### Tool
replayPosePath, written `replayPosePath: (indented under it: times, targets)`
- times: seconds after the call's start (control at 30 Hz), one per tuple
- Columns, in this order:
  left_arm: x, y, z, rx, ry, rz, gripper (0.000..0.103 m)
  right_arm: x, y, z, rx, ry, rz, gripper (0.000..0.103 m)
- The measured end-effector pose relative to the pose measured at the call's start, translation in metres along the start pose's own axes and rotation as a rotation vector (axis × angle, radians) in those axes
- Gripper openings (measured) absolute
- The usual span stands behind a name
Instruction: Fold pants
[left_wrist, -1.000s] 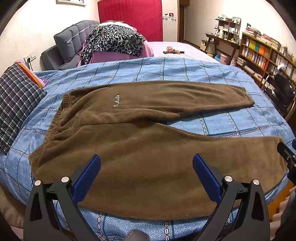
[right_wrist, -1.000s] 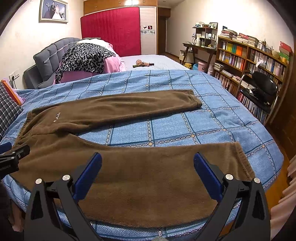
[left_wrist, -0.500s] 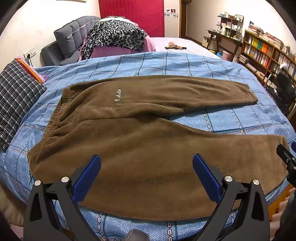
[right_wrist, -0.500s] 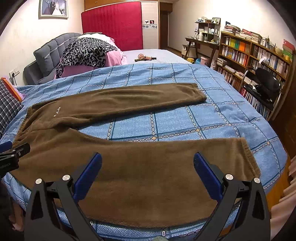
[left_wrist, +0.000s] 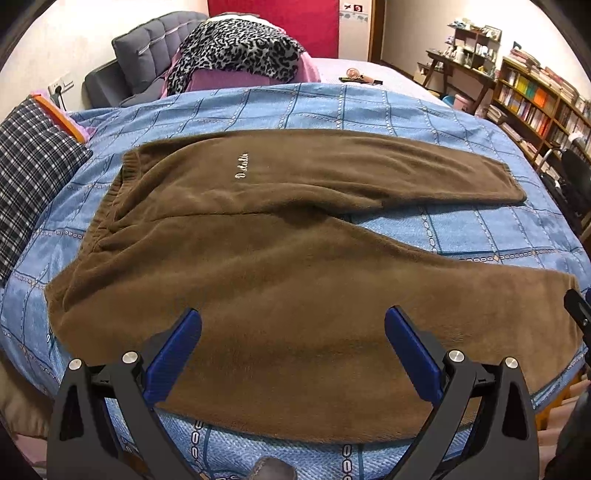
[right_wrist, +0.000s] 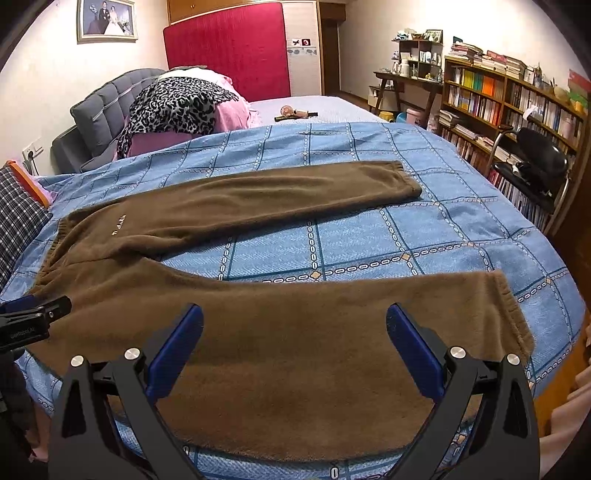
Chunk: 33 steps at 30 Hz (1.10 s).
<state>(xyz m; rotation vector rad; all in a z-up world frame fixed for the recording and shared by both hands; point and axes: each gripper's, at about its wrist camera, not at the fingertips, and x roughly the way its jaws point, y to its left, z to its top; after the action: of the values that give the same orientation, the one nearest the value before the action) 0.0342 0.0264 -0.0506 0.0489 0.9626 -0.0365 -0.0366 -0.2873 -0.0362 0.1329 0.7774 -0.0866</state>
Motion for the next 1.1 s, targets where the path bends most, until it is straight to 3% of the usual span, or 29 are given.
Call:
replayPosePath:
  times: [0.37, 0.57, 0.87, 1.1]
  targets:
    - [0.015, 0.007, -0.001, -0.013, 0.030, 0.011, 0.098, 0.022, -0.002, -0.001, 0.041, 0.064, 0.027, 0.100]
    - [0.023, 0.021, 0.008, -0.021, 0.024, 0.044, 0.098, 0.030, -0.002, 0.008, 0.042, 0.058, 0.015, 0.100]
    - [0.038, 0.079, 0.039, -0.118, -0.005, 0.138, 0.098, 0.047, 0.013, 0.021, 0.019, 0.066, 0.038, 0.100]
    - [0.061, 0.132, 0.068, -0.189, -0.002, 0.143, 0.098, 0.065, 0.025, 0.021, 0.000, 0.103, 0.052, 0.100]
